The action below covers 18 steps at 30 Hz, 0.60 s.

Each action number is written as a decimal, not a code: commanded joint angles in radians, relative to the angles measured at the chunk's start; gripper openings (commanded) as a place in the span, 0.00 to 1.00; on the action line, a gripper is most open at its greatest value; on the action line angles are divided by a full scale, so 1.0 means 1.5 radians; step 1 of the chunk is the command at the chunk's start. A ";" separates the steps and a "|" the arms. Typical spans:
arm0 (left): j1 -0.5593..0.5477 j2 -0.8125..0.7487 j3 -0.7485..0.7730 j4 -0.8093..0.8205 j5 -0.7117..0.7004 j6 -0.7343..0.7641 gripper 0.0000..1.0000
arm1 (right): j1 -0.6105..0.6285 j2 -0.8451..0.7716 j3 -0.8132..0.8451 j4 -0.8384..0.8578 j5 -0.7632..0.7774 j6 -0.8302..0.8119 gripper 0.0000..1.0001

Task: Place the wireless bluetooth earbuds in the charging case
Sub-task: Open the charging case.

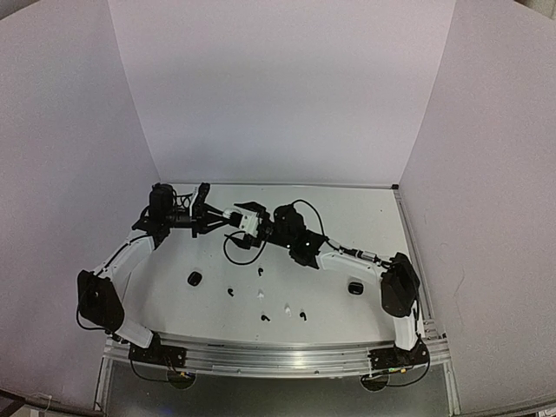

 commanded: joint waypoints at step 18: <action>-0.003 -0.015 -0.146 0.534 0.043 -0.279 0.00 | -0.085 0.039 0.153 -0.069 -0.383 0.519 0.50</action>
